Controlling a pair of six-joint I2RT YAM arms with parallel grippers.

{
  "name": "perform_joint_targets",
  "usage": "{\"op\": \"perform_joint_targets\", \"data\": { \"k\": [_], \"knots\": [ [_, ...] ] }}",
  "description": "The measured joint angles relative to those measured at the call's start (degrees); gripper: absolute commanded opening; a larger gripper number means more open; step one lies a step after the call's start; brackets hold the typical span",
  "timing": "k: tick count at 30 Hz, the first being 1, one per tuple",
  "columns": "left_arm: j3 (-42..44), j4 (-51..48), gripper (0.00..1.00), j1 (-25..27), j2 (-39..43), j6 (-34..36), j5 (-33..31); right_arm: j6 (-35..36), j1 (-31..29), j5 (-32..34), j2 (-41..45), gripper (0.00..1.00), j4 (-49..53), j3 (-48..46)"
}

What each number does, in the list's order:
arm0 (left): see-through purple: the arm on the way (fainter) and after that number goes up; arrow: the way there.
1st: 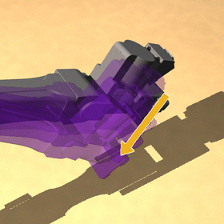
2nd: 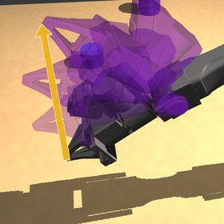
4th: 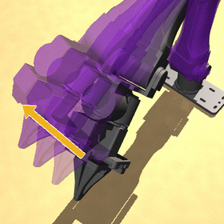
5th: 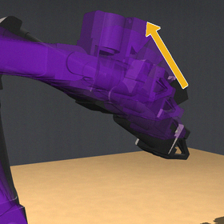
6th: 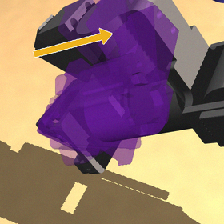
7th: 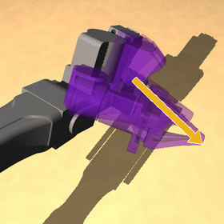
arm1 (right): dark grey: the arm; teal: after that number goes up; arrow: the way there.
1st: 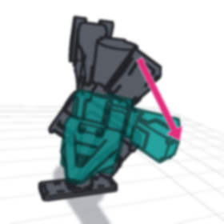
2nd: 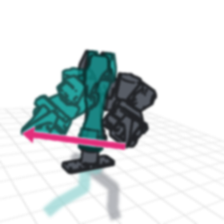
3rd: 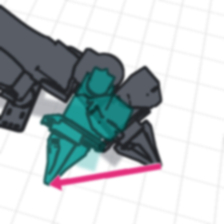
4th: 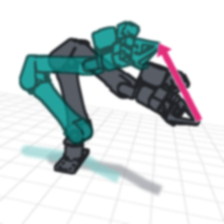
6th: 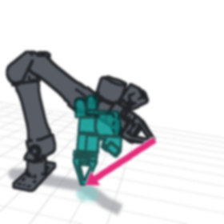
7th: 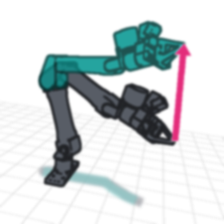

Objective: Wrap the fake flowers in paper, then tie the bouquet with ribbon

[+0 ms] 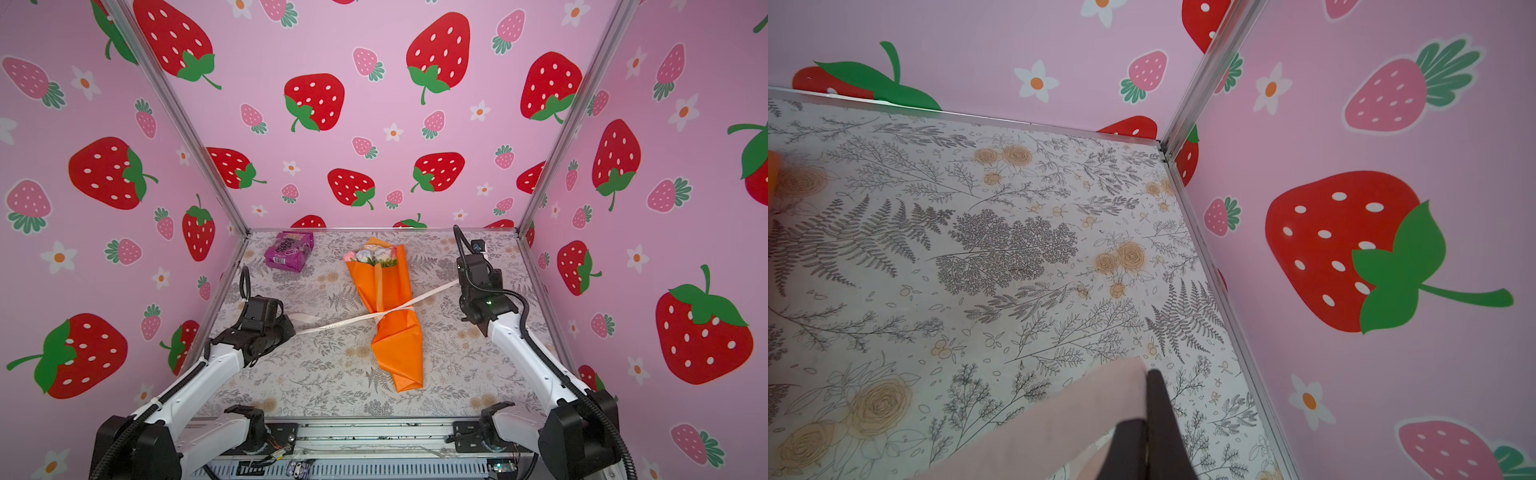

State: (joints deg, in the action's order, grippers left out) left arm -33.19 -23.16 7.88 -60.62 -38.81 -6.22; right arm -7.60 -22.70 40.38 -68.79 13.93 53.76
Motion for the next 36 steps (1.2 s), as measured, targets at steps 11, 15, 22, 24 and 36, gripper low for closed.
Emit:
{"op": "perform_joint_targets", "data": {
  "k": [11,15,22,24,36],
  "knots": [
    [0.8,-2.0,0.0,-13.9,-1.2,2.1,1.5,-4.7,4.1,-4.2,-3.4,0.0,-1.6,-4.3],
    [0.8,-2.3,0.0,-19.4,-5.0,2.8,2.4,-7.8,8.5,-7.5,-5.5,0.0,-2.3,-6.7],
    [0.6,-2.5,0.0,-27.8,-9.3,2.6,3.4,-11.2,14.0,-12.7,-9.3,0.0,-4.0,-8.6],
    [0.3,-2.6,0.0,-29.9,-9.1,2.6,3.4,-11.8,15.8,-14.3,-10.7,0.0,-4.8,-8.6],
    [-1.1,-5.8,0.0,-34.2,-10.8,3.2,2.1,-10.8,21.4,-15.5,-16.7,0.0,-7.8,-6.3]
  ]
}}
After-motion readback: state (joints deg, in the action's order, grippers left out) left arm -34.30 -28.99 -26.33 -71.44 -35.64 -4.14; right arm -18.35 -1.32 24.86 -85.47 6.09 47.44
